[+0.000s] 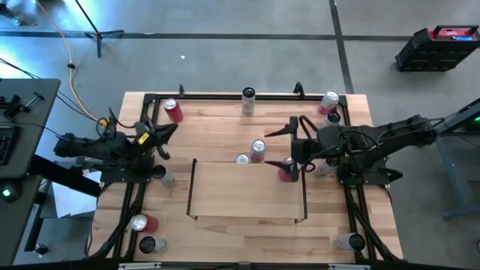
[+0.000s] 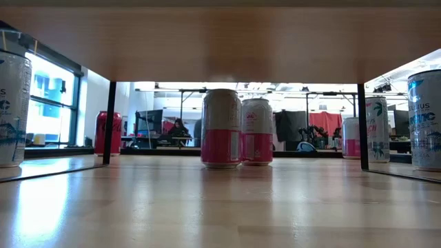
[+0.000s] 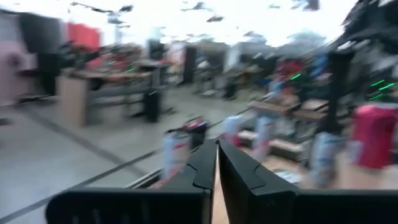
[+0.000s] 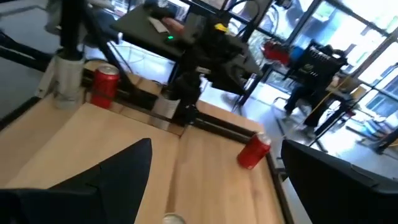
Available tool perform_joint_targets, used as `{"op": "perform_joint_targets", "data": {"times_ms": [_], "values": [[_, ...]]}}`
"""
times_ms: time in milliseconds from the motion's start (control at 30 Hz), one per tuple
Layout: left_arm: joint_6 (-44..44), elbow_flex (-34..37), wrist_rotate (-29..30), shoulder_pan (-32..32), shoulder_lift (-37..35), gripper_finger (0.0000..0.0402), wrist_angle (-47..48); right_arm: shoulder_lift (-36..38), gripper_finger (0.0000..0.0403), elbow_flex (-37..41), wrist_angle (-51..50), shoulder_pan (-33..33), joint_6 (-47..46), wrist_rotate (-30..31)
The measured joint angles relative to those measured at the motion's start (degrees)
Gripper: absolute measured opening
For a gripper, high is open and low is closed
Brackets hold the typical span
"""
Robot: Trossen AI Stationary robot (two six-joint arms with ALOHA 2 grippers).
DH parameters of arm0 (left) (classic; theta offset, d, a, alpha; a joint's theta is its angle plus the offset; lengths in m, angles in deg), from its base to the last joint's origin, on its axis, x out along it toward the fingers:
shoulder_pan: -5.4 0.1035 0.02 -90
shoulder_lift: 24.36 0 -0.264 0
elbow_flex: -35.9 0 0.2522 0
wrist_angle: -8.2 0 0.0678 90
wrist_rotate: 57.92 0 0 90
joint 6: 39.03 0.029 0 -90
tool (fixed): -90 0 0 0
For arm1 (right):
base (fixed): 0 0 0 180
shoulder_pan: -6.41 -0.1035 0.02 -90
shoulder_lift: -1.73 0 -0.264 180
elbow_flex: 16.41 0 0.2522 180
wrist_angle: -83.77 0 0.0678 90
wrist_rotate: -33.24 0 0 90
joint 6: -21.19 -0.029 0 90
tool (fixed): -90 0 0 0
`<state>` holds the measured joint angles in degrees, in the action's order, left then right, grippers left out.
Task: Place canned beverage on shelf
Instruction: Put the top red-black soda can on the shelf aligned with the other red-black soda cans
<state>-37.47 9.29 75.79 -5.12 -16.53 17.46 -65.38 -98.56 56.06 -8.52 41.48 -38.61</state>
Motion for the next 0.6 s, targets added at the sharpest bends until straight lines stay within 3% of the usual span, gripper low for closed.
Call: {"op": "perform_joint_targets", "data": {"times_ms": [133,367,467,600], "values": [[-0.3,-3.4,8.4,0.0,6.0,0.0061,1.7,0.0,0.0344,0.0,0.4,-3.0,-2.0,0.2],[-6.0,-12.5,22.3,3.0,15.0,0.0193,6.9,0.1,0.0344,-0.9,2.2,-10.5,-4.0,7.0],[-11.9,-18.1,22.6,5.7,17.6,0.0242,15.2,0.2,0.0344,-0.9,2.4,-13.7,-5.8,8.7],[-22.2,-25.1,16.0,10.7,20.8,0.0291,27.7,0.2,0.0344,-0.9,3.2,-17.4,-8.2,9.7]]}}
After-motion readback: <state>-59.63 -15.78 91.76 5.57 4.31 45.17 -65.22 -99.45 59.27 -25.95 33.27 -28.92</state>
